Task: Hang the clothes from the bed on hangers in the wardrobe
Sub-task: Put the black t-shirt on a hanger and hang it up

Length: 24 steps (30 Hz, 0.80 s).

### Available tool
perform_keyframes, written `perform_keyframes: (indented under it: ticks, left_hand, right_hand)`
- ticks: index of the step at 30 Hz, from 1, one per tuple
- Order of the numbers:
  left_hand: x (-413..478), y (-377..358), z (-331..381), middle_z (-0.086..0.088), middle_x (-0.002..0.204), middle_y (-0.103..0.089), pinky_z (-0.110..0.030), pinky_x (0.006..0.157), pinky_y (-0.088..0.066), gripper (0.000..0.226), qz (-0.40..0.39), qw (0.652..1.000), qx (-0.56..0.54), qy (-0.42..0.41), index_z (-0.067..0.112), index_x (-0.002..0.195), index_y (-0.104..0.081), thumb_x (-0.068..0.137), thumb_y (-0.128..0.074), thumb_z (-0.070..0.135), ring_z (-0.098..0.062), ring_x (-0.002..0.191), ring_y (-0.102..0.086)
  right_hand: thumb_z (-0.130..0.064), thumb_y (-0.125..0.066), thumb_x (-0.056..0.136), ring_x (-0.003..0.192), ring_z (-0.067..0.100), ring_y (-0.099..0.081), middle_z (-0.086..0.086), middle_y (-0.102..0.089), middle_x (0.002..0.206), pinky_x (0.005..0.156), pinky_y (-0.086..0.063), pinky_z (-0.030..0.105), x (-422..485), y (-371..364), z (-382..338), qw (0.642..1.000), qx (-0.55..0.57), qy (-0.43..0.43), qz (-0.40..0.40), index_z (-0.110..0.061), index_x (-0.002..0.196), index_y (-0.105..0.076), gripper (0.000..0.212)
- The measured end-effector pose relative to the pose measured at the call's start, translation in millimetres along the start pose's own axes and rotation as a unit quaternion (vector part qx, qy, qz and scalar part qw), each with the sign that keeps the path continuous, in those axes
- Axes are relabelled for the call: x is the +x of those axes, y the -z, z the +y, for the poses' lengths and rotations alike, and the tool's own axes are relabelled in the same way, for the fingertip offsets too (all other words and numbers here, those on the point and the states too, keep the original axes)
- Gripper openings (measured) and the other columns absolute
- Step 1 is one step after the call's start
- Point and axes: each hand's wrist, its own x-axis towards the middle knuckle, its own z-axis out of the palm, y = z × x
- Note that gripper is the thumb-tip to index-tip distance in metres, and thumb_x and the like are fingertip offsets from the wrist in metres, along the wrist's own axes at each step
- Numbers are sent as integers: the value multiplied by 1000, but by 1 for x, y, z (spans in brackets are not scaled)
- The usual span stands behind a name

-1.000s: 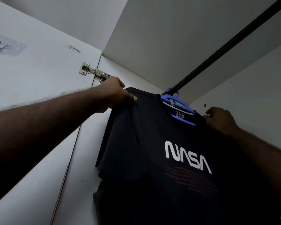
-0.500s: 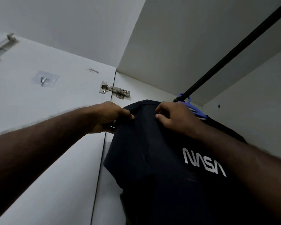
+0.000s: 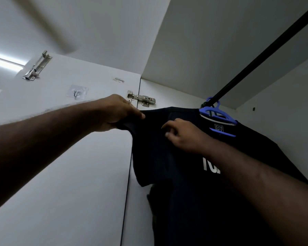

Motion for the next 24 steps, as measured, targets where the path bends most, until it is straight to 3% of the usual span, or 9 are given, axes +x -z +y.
perform_keyframes:
  ticks: [2,4,6,8,11,13,15,19,24]
  left_hand:
    - [-8,-14,9,-8,60,-62,-19,44,-48,5,-12,999,-31,-30,-2,81,-65,81,-71,-1,-13,48,-61]
    - [-15,-32,14,-11,67,-66,-21,51,-52,5,-53,996,-41,-61,-7,87,-68,83,-68,-3,-16,57,-65]
    - [-23,-54,17,-14,81,-71,-23,62,-55,12,-104,991,-39,-81,-6,96,-70,84,-67,-2,-18,73,-70]
    - [-33,-75,18,-14,92,-73,-26,72,-59,14,-147,985,-27,-86,-1,99,-72,85,-68,1,-17,85,-71]
    - [-48,-96,7,1,76,-71,-19,67,-56,8,-115,984,47,-130,8,93,-74,89,-68,13,-4,72,-66]
    - [-56,-98,-11,12,68,-67,-18,63,-50,8,-23,967,152,-204,15,89,-74,89,-66,18,3,64,-62]
    - [-62,-94,-31,11,75,-68,-26,68,-53,13,40,949,225,-219,17,95,-71,88,-66,27,0,70,-63]
    - [-79,-106,-55,7,80,-65,-34,66,-53,43,5,936,287,-203,20,107,-57,80,-70,50,-12,70,-63]
    - [-91,-144,-50,5,93,-59,-31,63,-39,53,16,873,442,-206,24,102,-36,80,-57,67,-22,82,-60]
  right_hand:
    - [-56,-39,99,99,19,-63,-1,-64,110,88,-48,33,0,11,-6,977,193,-93,-20,-21,119,-64,47]
    - [-78,-29,88,99,25,-66,8,-67,112,92,-50,42,-1,25,-12,918,344,-183,-71,-14,118,-64,79]
    - [-73,-38,89,97,27,-69,11,-71,107,89,-52,42,-7,42,-14,875,423,-200,-121,-11,112,-66,72]
    - [-41,-55,94,82,22,-70,10,-72,91,80,-54,39,-12,57,-10,889,388,-183,-159,-8,99,-69,36]
    - [-11,-64,86,68,23,-66,13,-68,81,68,-55,36,-17,71,10,938,235,-212,-140,-3,90,-67,9]
    - [-6,-66,83,77,28,-69,16,-70,89,75,-57,38,-23,81,27,941,206,-241,-120,-4,88,-67,5]
    - [-6,-69,83,89,31,-70,15,-72,98,85,-58,42,-34,92,41,941,184,-260,-114,-5,95,-70,12]
    - [-10,-73,85,96,29,-67,12,-71,103,91,-56,44,-55,104,65,942,179,-271,-83,-8,99,-71,15]
    - [-11,-66,91,74,18,-64,10,-67,89,58,-56,31,-70,112,73,938,223,-255,-75,-10,92,-68,2]
